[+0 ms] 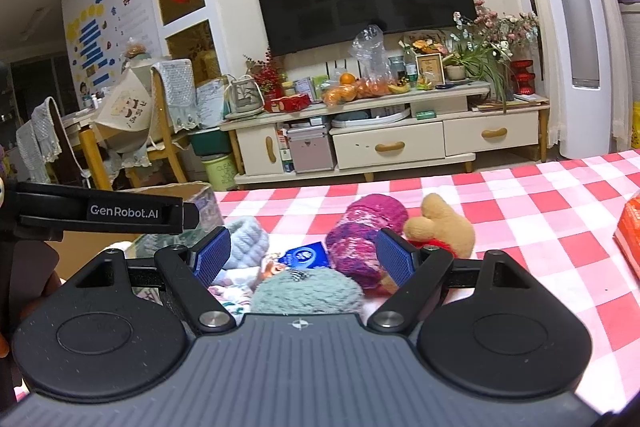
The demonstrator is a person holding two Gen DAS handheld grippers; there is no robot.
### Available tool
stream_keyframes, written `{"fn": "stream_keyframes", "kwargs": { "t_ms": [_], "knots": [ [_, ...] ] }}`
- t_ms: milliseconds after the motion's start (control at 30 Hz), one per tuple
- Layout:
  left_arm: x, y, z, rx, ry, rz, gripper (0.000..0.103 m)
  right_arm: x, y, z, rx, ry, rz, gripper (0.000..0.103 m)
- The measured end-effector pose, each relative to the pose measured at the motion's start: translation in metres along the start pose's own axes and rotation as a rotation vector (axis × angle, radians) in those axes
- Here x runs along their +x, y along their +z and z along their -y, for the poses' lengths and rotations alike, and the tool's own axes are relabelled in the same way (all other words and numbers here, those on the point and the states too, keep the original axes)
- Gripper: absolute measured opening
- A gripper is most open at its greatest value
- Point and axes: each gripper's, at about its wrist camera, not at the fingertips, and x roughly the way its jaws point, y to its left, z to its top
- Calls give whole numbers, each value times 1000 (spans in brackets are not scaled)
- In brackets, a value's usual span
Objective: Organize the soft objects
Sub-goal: 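Move both grippers back over the remaining soft items on the table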
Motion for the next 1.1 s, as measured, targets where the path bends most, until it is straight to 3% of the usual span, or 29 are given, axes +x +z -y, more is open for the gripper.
{"fn": "stream_keyframes", "kwargs": {
  "t_ms": [767,1100],
  "knots": [
    [7,-8,43,92,-6,-36,94,-7,-9,-3,49,-81,-6,100],
    [16,-20,51,118,-58,-71,94,3,-14,15,92,-150,-72,100]
  ]
}}
